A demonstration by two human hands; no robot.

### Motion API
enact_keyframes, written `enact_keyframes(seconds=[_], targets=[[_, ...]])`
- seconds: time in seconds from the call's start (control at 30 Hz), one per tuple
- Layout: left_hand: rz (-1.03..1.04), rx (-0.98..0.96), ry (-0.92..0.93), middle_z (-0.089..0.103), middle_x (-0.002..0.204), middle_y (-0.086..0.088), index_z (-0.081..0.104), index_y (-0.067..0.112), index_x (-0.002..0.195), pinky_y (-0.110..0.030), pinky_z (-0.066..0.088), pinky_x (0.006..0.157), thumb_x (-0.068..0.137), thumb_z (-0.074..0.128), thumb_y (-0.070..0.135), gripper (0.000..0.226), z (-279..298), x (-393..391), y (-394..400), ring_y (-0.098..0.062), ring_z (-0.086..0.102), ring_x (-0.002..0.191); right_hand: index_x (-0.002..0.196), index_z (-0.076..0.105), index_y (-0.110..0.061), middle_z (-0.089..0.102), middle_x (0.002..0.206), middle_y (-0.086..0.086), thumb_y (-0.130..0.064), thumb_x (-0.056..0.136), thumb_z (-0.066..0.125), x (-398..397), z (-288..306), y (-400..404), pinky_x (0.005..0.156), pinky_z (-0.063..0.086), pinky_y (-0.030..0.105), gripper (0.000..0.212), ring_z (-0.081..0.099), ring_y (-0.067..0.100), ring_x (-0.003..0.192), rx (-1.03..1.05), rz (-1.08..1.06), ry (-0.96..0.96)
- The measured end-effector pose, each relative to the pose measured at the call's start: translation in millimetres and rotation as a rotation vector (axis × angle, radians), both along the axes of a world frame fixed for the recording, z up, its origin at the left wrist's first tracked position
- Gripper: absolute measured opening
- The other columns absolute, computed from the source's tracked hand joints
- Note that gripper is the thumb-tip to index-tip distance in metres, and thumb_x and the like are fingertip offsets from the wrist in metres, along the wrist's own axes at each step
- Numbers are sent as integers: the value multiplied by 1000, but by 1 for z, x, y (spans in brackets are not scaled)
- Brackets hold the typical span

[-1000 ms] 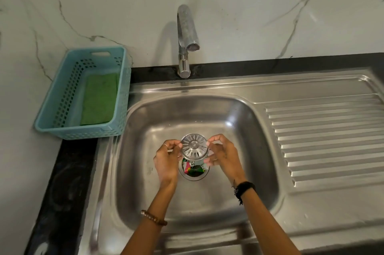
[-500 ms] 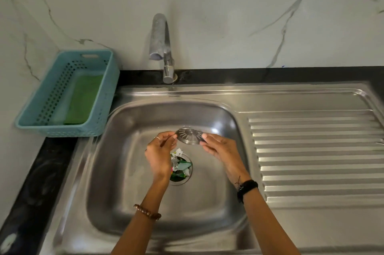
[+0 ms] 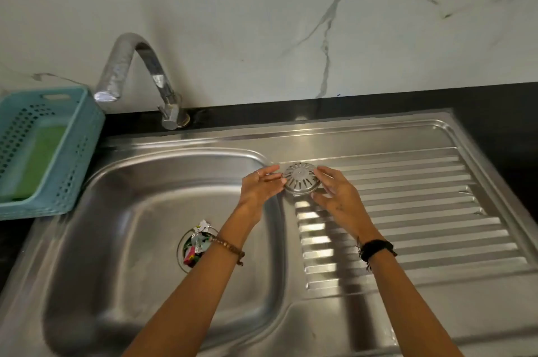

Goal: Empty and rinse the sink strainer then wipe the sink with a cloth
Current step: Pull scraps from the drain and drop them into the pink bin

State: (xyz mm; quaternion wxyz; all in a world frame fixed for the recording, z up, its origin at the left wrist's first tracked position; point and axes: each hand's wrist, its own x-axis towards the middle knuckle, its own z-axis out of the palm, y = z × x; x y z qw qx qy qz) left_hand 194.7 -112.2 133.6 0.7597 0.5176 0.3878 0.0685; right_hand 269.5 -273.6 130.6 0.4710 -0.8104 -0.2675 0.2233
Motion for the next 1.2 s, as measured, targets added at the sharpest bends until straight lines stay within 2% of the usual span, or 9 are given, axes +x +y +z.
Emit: enact_keyframes(seconds=[0.1, 0.23, 0.47, 0.67, 0.77, 0.9, 1.0, 1.07, 1.2], targets=[[24, 99, 15, 67, 107, -14, 62, 2, 111, -14, 57, 68, 73, 70, -5, 39, -4, 16, -6, -16, 65, 87, 138, 42, -13, 40, 133, -7, -9, 84, 65, 9, -4, -2, 82, 43, -1, 59, 46, 8, 115, -8, -24, 25], [89, 179, 3, 67, 105, -15, 61, 0, 113, -14, 56, 68, 72, 71, -6, 42, -8, 25, -14, -19, 65, 89, 140, 39, -9, 40, 144, 8, -12, 88, 60, 11, -10, 0, 101, 44, 23, 56, 49, 15, 119, -36, -38, -58], [120, 348, 36, 67, 112, -20, 59, 1, 116, -43, 56, 87, 76, 70, -2, 41, -15, 29, -27, -28, 66, 101, 142, 35, -14, 37, 149, 6, -13, 92, 55, 7, -20, 0, 102, 34, 18, 54, 45, 19, 129, -182, -43, -257], [76, 490, 37, 68, 109, -19, 61, 1, 114, -40, 55, 89, 80, 66, 1, 35, -10, 22, -31, -27, 66, 101, 144, 31, -16, 33, 151, 5, -20, 93, 53, -4, -10, 5, 109, 39, 36, 56, 36, 21, 136, -198, -58, -264], [73, 499, 33, 70, 105, -14, 64, 5, 109, -31, 55, 86, 80, 66, 3, 29, -13, 1, -26, -18, 66, 92, 139, 40, -18, 39, 147, 2, -27, 94, 50, -30, 2, 19, 102, 41, 21, 47, 40, 13, 131, -68, -142, -283], [125, 452, 163, 71, 94, -17, 67, 3, 97, -22, 58, 65, 81, 64, 0, 16, -37, -58, 6, -16, 65, 72, 118, 57, -23, 61, 119, -6, -26, 93, 52, -83, 4, 58, 87, 40, 12, 25, 55, 6, 107, 13, 20, -256], [217, 494, 377, 71, 86, -13, 69, 1, 92, -8, 50, 52, 81, 63, 0, 12, -58, -112, 42, -12, 63, 65, 114, 61, -19, 64, 116, -2, -19, 91, 57, -114, -14, 94, 84, 41, 15, 24, 58, 9, 105, -86, 183, -31], [227, 525, 533, 72, 87, -14, 71, 5, 88, -18, 51, 57, 79, 60, -3, 16, -70, -137, 64, -19, 65, 71, 111, 64, -12, 67, 114, 4, -15, 89, 58, -126, -28, 115, 84, 45, 19, 22, 61, 15, 103, -167, 222, 114], [123, 524, 716, 73, 90, -14, 74, 8, 85, -26, 48, 67, 76, 60, 1, 18, -92, -160, 92, -26, 67, 84, 99, 68, -6, 70, 102, 12, -9, 89, 53, -135, -63, 146, 75, 49, 30, 19, 64, 26, 94, -387, 213, 170]])
